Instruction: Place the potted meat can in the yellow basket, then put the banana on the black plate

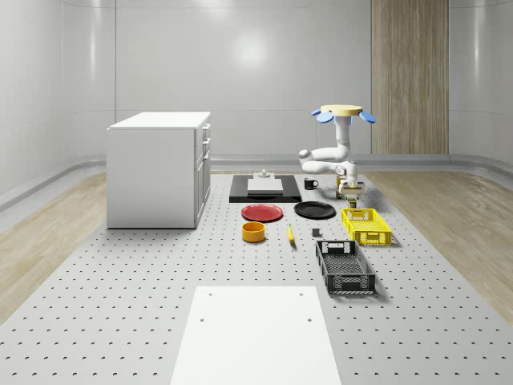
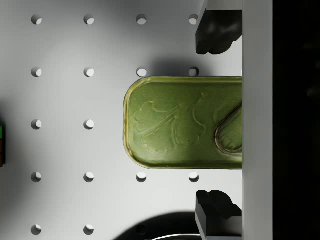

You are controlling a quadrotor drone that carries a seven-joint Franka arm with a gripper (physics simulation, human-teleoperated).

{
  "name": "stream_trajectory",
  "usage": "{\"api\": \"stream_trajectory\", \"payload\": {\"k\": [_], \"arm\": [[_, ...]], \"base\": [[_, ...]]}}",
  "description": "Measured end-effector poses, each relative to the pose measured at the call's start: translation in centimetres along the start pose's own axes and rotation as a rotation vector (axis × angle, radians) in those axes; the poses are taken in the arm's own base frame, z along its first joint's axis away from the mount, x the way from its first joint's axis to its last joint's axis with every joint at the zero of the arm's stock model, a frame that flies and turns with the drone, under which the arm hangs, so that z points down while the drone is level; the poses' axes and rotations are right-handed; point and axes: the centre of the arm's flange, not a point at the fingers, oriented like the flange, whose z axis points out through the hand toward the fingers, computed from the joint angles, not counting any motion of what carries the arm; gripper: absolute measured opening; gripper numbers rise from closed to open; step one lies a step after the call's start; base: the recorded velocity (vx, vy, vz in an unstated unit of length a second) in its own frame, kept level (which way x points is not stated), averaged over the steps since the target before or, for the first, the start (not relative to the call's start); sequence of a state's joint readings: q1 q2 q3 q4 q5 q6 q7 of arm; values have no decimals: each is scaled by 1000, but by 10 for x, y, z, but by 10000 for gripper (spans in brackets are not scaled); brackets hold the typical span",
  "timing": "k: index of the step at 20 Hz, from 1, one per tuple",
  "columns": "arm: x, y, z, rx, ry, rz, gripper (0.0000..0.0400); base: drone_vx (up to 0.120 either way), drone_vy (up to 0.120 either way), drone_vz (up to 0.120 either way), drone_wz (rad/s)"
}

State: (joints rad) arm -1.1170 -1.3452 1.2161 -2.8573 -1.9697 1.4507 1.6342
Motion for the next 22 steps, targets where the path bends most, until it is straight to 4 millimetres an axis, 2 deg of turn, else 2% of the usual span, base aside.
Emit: {"api": "stream_trajectory", "payload": {"k": [4,6,9,14,18,22], "arm": [[0,0,12,0,0,0,400],[0,0,15,0,0,0,341],[0,0,19,0,0,0,293],[0,0,20,-2,3,-2,288],[0,0,11,-3,5,-4,291],[0,0,-5,-3,6,-5,291]], "base": [[0,0,0,0],[0,0,0,0],[0,0,0,0],[0,0,0,0],[0,0,0,0],[0,0,110,0]]}}
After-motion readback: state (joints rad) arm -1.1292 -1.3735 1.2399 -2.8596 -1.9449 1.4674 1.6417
